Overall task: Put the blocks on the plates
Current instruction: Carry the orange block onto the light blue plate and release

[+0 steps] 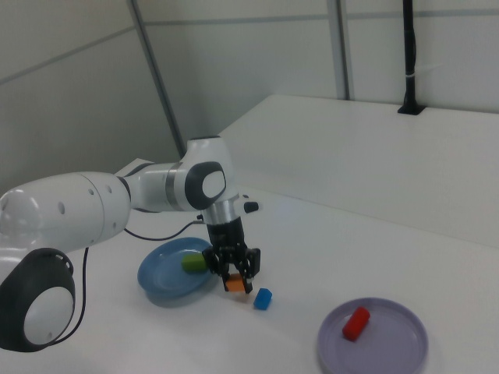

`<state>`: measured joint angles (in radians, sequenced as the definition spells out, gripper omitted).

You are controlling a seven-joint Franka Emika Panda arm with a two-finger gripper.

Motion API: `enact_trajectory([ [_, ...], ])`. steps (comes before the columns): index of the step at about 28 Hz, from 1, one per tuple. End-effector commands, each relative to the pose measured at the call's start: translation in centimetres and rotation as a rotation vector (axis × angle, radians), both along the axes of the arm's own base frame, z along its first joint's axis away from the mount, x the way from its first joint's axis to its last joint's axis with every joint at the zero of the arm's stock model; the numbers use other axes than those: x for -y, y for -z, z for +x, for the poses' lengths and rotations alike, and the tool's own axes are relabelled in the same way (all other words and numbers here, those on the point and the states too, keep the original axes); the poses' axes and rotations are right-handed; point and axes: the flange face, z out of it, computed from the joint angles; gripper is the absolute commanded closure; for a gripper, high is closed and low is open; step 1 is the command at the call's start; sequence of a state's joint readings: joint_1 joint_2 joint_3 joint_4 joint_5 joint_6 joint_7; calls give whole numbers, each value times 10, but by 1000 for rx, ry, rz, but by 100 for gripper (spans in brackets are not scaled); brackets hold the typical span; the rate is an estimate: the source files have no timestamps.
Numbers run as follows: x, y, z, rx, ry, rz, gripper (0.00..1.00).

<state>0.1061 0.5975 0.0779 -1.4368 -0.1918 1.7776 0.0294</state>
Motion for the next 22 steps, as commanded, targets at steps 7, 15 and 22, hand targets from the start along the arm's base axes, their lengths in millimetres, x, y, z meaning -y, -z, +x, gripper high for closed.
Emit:
enact_trajectory([
  [7, -65, -58, -17, 68, -40, 82, 100],
  [15, -132, -33, -44, 35, -87, 44, 100],
  [22, -149, -19, -50, 20, -92, 27, 100],
])
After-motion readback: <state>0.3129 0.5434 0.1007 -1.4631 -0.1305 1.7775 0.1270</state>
